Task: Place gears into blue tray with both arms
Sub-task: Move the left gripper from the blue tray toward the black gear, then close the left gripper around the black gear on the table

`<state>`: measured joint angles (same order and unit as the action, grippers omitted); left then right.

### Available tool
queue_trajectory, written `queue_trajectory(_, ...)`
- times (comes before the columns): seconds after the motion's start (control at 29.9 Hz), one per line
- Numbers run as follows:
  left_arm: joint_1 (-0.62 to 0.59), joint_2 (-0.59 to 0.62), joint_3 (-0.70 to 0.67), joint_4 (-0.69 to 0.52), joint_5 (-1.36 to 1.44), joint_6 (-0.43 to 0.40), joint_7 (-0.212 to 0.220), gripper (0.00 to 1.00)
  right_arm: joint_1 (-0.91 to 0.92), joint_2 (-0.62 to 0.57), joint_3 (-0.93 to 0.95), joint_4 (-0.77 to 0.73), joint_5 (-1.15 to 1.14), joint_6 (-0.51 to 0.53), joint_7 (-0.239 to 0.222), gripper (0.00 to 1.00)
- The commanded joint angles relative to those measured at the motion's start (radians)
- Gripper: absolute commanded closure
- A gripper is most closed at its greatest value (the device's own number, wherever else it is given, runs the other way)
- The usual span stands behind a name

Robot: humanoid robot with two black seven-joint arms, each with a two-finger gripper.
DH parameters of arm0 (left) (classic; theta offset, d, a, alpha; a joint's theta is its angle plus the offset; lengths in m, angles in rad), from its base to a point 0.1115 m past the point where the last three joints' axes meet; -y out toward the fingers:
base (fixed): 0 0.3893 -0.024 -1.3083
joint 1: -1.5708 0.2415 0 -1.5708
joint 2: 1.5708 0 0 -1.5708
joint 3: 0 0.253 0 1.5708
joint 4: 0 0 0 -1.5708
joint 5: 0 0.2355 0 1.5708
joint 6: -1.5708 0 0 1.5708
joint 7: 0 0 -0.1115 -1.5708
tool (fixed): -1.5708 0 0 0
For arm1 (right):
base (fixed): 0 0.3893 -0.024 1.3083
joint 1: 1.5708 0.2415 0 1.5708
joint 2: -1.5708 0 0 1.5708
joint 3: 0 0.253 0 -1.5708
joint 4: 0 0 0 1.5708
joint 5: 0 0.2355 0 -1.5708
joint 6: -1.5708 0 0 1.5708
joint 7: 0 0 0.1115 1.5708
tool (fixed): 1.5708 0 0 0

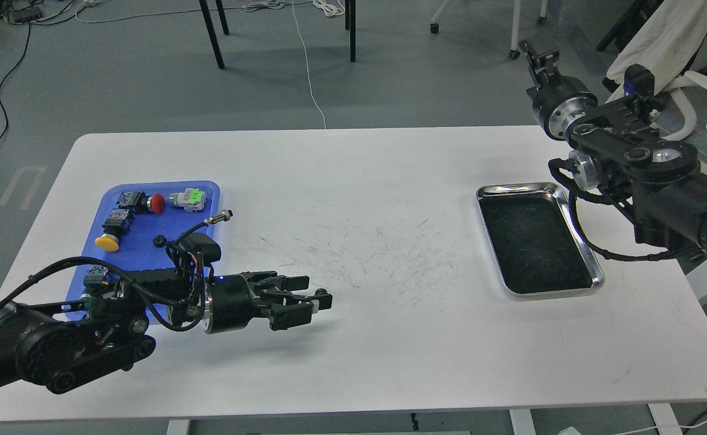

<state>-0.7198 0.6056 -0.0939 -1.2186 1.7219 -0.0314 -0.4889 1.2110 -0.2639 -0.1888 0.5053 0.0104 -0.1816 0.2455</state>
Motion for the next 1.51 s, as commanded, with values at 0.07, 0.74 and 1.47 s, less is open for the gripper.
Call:
queue_trajectory(0.07,-0.059,0.072,0.000,-0.061,0.129,-0.016,0.000,0.21,-0.001,0.000,0.000,-0.001,-0.020,-0.001,0.000,0.07)
queue_trajectory(0.74,-0.121,0.023,0.020,-0.091,0.334,-0.038,0.000,0.21,-0.011,0.000,-0.001,-0.001,-0.043,-0.004,0.000,0.07)
queue_trajectory(1.47,-0.148,-0.130,0.082,0.082,0.432,-0.036,0.000,0.22,-0.030,0.012,-0.001,-0.002,-0.056,-0.006,0.000,0.07)
